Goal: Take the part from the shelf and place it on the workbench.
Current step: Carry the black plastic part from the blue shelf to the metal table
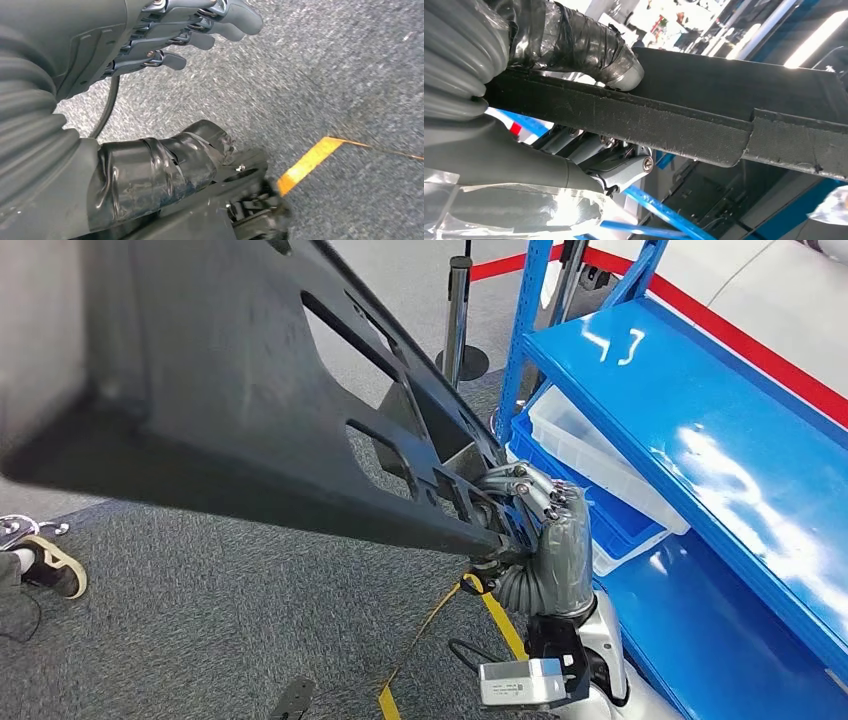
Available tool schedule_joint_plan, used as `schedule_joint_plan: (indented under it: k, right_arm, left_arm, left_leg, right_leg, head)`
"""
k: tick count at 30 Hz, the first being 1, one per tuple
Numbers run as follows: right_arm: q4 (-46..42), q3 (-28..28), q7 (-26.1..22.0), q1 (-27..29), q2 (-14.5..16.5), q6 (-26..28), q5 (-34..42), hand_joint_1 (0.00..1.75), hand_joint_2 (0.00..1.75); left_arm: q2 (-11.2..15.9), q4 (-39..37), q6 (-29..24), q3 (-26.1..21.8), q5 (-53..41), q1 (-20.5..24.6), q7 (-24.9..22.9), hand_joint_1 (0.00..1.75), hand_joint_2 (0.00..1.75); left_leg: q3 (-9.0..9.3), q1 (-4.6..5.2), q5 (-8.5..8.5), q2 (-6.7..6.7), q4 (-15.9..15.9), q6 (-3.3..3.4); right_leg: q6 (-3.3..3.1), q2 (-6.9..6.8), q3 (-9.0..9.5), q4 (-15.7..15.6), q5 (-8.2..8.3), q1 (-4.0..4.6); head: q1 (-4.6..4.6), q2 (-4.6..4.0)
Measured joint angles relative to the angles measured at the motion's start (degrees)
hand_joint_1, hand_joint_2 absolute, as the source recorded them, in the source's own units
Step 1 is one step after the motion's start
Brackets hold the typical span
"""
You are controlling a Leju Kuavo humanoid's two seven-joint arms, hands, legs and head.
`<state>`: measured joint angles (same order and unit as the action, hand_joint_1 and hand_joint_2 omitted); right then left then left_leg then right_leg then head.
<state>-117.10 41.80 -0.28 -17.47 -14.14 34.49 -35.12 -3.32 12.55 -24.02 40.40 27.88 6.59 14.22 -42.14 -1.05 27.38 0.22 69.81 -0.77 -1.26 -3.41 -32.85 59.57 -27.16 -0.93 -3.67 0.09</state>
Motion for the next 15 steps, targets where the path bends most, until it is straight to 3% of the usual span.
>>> schedule_joint_plan:
  k: [2, 4, 6, 7, 9, 10, 12, 13, 14, 15]
  right_arm:
    - [-1.44, -0.39, 0.13, 1.15, -0.2, 0.52, -0.81, 1.75, 1.75]
    - [-2.62, -0.73, 0.23, 2.27, -0.26, 1.38, -1.87, 1.75, 1.75]
    - [-3.75, -1.09, 0.41, 3.69, -0.26, 2.24, -2.82, 1.75, 1.75]
    - [-4.41, -1.3, 0.57, 4.45, -0.27, 2.58, -3.21, 1.75, 1.75]
    - [-5.81, -1.71, 0.89, 5.84, -0.28, 3.33, -3.91, 1.75, 1.75]
    - [-6.52, -1.92, 1.09, 6.57, -0.29, 3.68, -4.27, 1.75, 1.75]
    - [-7.75, -2.45, 1.62, 8.1, -0.34, 4.24, -5.03, 1.75, 1.75]
    - [-8.27, -2.77, 1.93, 8.87, -0.41, 4.41, -5.43, 1.75, 1.75]
    - [-8.81, -3.09, 2.19, 9.61, -0.47, 4.56, -5.89, 1.75, 1.75]
    - [-9.43, -3.39, 2.39, 10.29, -0.51, 4.68, -6.42, 1.75, 1.75]
  left_arm:
    - [-0.03, 0.07, 0.1, 0.82, -0.37, 0.55, -0.37, 0.0, 1.75]
    - [-0.02, 0.14, 0.33, 1.48, -0.5, 1.24, -0.46, 0.0, 1.75]
    - [0.08, 0.14, 0.81, 2.0, -0.65, 1.53, -0.53, 0.0, 1.75]
    - [0.16, 0.14, 1.14, 2.24, -0.88, 1.48, -0.66, 0.0, 1.75]
    - [0.34, 0.14, 1.82, 2.88, -1.89, 1.46, -1.42, 0.0, 1.75]
    - [0.38, 0.15, 2.07, 3.29, -2.5, 1.54, -1.97, 0.0, 1.75]
    - [0.46, 0.15, 2.37, 4.16, -3.46, 1.8, -2.97, 0.0, 1.75]
    - [0.52, 0.14, 2.49, 4.57, -3.78, 1.86, -3.32, 0.0, 1.75]
    - [0.6, 0.14, 2.68, 4.99, -4.09, 1.87, -3.51, 0.0, 1.75]
    - [0.69, 0.14, 2.91, 5.43, -4.45, 1.92, -3.6, 0.0, 1.75]
  left_leg:
    - [4.18, 0.55, -2.45, 2.28, -7.5, 0.64]
    - [5.92, 1.31, -2.8, 3.6, -10.88, 1.43]
    - [6.07, 1.58, -2.92, 2.37, -11.33, 2.13]
    - [6.37, 1.49, -3.09, 1.68, -11.8, 2.43]
    - [7.1, 1.2, -3.54, 0.42, -12.79, 3.15]
    - [7.27, 1.1, -3.68, -0.24, -13.03, 3.42]
    - [7.27, 1.11, -3.68, -1.74, -12.98, 3.78]
    - [7.27, 1.11, -3.63, -2.59, -12.87, 3.81]
    - [7.26, 1.08, -3.54, -3.45, -12.68, 3.78]
    - [7.25, 1.02, -3.39, -4.33, -12.39, 3.67]
  right_leg:
    - [0.34, -1.16, 0.46, -0.01, -0.35, 0.12]
    - [0.81, -2.21, 0.76, -0.14, -0.57, 0.29]
    - [1.43, -3.25, 1.22, -0.52, -0.71, 0.35]
    - [1.77, -2.92, 1.45, -0.46, -1.0, 0.25]
    - [2.14, -0.28, 0.5, 2.26, -2.93, 0.06]
    - [2.16, 1.5, -1.04, 5.49, -4.58, -0.05]
    - [2.24, 3.11, -4.96, 12.76, -7.31, -0.07]
    - [2.36, 3.32, -6.23, 14.76, -7.42, -0.13]
    - [2.48, 3.42, -6.5, 14.58, -6.37, -0.25]
    - [2.6, 3.62, -5.72, 12.3, -4.42, -0.45]
  head:
    - [0.02, 0.0]
    - [0.05, 0.0]
    - [0.06, 0.0]
    - [0.11, 0.0]
    - [0.31, 0.0]
    - [0.46, 0.0]
    - [0.62, 0.0]
    - [0.65, 0.0]
    - [0.65, 0.0]
    - [0.67, 0.0]
